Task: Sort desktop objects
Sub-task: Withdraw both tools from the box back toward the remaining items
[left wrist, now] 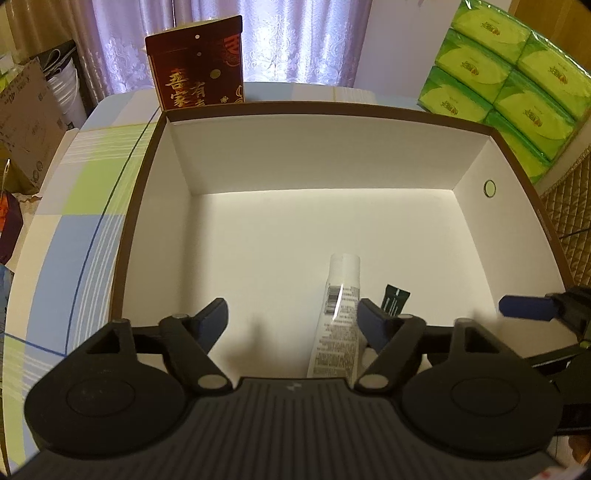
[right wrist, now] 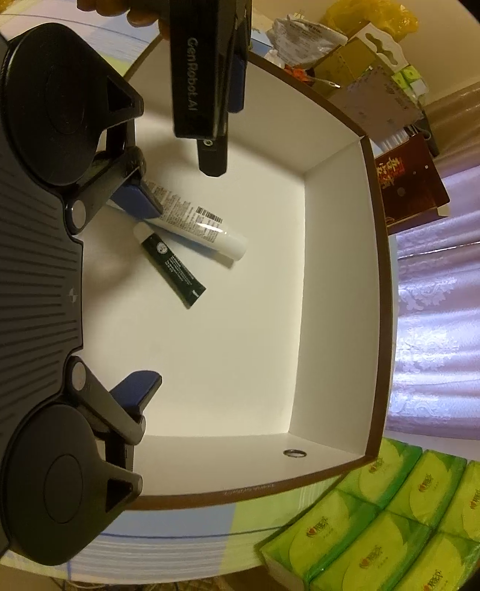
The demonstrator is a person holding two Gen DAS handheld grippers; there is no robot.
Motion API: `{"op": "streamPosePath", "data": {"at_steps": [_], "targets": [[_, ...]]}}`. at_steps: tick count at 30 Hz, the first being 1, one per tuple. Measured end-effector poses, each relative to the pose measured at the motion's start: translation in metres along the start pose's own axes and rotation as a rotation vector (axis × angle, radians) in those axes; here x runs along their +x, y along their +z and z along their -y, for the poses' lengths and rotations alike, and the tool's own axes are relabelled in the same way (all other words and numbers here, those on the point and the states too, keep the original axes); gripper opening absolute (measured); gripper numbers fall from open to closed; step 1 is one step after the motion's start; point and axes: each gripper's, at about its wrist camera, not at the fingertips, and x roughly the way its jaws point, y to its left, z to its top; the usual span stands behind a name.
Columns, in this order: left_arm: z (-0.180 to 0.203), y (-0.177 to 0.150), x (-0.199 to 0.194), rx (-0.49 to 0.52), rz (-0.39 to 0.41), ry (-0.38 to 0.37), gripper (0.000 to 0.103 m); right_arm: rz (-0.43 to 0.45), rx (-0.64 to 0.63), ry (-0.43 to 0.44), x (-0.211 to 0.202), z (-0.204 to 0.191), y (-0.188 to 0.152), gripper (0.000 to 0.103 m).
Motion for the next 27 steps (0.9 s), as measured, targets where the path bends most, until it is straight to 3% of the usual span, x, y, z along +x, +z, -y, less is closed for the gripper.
{"op": "streamPosePath", "data": {"at_steps": [15, 27], "targets": [[0.006, -0.017, -0.044, 0.004, 0.058, 0.049, 0.084, 0.080, 0.002, -0.055, -0.040, -0.006, -0.013, 0.101], [0.017, -0.043, -0.089, -0.006, 0.111, 0.077, 0.084, 0.134, 0.020, -0.047, -0.082, -0.008, -0.035, 0.101]]}}
